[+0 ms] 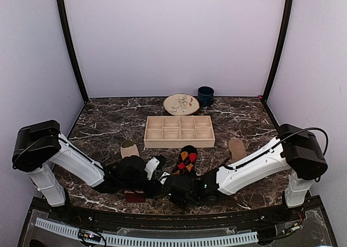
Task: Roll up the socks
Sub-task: Roll the sock at the center of the board.
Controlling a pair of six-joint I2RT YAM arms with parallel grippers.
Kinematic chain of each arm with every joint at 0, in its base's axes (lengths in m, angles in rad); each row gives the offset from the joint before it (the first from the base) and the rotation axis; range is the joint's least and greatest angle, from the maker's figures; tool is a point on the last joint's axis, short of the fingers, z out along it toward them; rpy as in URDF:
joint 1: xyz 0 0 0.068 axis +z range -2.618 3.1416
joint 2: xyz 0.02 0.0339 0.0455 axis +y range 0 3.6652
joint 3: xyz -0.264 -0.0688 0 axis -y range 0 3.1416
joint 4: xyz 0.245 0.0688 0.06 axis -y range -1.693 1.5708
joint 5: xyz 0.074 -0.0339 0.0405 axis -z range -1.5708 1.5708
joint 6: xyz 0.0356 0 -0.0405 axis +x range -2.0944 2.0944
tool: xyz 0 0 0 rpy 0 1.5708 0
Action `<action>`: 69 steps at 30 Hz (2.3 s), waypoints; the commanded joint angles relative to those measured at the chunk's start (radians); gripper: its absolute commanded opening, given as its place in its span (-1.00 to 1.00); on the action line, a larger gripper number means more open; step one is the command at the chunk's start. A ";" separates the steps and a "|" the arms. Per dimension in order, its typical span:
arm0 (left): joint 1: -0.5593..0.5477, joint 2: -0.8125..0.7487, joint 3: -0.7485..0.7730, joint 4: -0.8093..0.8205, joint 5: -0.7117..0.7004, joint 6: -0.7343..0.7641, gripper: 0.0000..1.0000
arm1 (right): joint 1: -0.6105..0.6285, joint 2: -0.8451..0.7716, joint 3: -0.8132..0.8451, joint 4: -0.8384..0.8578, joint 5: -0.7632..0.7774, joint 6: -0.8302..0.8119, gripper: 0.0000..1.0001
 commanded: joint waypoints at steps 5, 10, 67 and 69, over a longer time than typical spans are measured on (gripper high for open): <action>0.000 -0.151 -0.064 -0.272 -0.159 -0.007 -0.37 | -0.043 -0.079 -0.035 -0.035 -0.173 0.048 -0.96; -0.008 -0.267 -0.088 -0.289 -0.203 -0.002 -0.35 | -0.072 -0.139 -0.051 0.000 -0.285 0.069 -0.97; -0.155 -0.151 -0.001 -0.323 -0.321 0.055 -0.51 | -0.354 -0.152 -0.294 0.427 -0.870 0.421 -0.99; -0.155 -0.150 -0.004 -0.322 -0.327 0.054 -0.51 | -0.361 -0.152 -0.304 0.440 -0.882 0.431 -0.99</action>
